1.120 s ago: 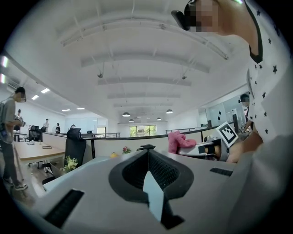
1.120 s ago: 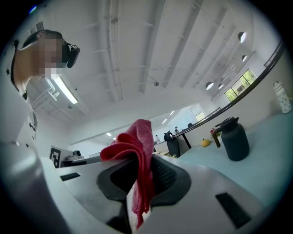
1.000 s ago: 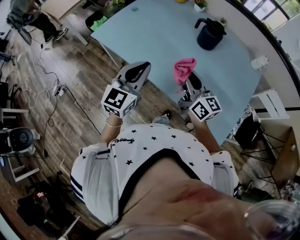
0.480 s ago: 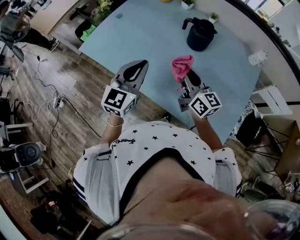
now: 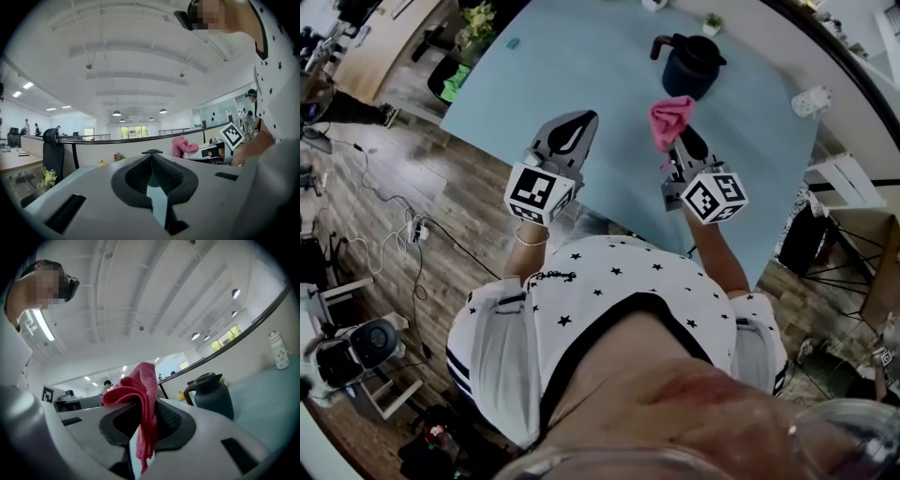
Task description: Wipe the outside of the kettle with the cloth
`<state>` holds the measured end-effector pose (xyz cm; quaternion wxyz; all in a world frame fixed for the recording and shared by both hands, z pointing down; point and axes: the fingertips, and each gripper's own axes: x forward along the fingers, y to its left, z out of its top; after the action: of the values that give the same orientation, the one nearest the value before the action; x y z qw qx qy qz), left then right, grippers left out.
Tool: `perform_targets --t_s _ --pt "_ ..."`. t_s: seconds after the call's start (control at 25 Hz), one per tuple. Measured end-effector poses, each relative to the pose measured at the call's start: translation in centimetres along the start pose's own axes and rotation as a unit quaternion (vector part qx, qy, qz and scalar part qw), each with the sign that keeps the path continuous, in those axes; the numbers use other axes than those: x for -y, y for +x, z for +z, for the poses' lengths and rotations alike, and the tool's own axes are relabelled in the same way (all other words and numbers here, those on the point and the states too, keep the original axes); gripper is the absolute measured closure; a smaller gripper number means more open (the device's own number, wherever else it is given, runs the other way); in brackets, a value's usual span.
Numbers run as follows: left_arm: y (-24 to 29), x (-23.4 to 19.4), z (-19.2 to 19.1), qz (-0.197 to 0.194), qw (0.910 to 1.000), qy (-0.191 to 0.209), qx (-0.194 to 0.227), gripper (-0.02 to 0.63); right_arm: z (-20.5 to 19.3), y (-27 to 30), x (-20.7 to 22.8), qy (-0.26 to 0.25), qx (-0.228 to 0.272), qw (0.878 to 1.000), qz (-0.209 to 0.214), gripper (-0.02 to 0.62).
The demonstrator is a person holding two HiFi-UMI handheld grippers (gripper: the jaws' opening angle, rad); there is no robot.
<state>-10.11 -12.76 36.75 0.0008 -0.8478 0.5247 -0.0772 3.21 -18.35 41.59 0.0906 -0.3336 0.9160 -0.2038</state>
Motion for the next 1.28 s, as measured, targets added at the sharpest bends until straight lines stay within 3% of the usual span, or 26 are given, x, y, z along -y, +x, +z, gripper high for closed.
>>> perform_targets --t_s 0.36,0.96,1.28 --pt "6.5 -5.4 0.5 -0.07 0.9974 0.009 0.01 0.577 0.8 6.1 4.4 -0.007 0.012 0.995 -0.099 0.525" --pt "9.6 -10.9 -1.4 -0.094 0.9954 -0.017 0.002 0.577 -3.0 12.9 11.2 -0.011 -0.036 0.974 -0.221 0.528" --pt "11.3 -10.9 -2.1 -0.119 0.9926 -0.024 -0.001 0.577 -3.4 13.4 14.3 -0.011 -0.039 0.96 -0.275 0.528"
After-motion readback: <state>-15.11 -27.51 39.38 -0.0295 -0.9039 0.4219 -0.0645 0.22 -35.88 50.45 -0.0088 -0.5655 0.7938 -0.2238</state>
